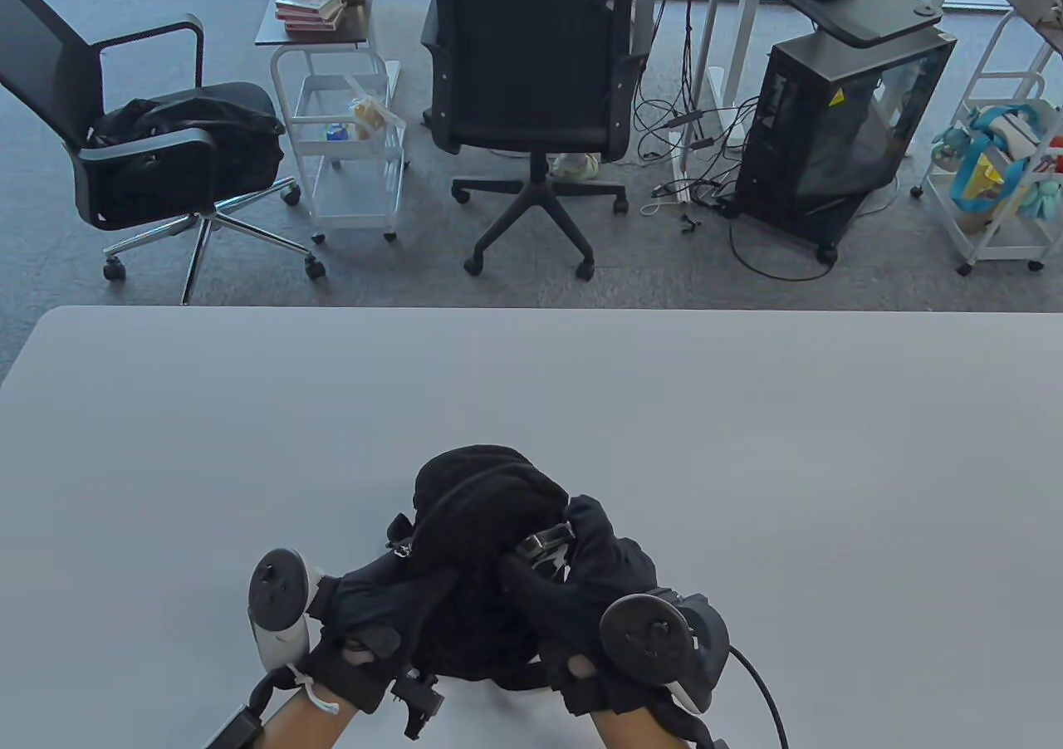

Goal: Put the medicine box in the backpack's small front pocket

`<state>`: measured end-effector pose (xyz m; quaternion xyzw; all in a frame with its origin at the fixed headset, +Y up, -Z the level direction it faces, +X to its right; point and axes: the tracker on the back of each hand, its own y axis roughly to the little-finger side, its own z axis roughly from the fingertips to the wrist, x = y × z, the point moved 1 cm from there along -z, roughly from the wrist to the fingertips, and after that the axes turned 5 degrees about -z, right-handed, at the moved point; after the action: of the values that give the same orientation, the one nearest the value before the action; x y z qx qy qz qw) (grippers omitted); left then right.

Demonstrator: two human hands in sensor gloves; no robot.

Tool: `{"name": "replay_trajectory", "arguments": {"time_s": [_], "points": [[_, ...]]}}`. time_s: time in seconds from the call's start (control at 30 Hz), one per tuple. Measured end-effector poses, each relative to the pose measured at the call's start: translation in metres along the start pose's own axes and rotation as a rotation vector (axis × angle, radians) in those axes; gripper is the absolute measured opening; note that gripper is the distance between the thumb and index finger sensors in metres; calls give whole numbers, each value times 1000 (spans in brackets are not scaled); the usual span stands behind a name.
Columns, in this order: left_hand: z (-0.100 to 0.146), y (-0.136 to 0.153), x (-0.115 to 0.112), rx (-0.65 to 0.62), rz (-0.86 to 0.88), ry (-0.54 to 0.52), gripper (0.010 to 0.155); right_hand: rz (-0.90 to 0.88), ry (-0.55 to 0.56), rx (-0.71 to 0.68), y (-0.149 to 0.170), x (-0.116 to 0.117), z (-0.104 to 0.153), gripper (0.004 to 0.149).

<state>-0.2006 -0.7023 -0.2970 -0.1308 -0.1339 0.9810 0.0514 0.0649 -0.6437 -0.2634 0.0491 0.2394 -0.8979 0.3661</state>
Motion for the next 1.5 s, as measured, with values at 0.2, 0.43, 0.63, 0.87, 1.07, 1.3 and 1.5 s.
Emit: {"name": "replay_trajectory", "arguments": {"time_s": [0.2, 0.43, 0.63, 0.87, 1.07, 1.3, 1.5], "points": [[0, -1, 1, -11, -5, -21, 44, -56, -125, 28, 5, 16, 1, 87], [0, 2, 14, -2, 76, -92, 44, -153, -104, -34, 6, 16, 1, 68], [-6, 0, 24, -40, 278, -27, 44, -404, 20, 140, 41, 10, 0, 89], [-10, -1, 22, -74, 469, 65, 44, -1184, -494, 467, 80, 68, 9, 118], [-11, 13, 38, -12, 378, -8, 45, -1393, -628, 378, 66, 82, 7, 107], [-5, 32, 48, 171, 200, -158, 57, -1367, -468, 290, 52, 68, 1, 63], [2, 23, 56, 178, -31, -258, 92, -1094, -192, 262, 55, 42, 0, 54]]}}
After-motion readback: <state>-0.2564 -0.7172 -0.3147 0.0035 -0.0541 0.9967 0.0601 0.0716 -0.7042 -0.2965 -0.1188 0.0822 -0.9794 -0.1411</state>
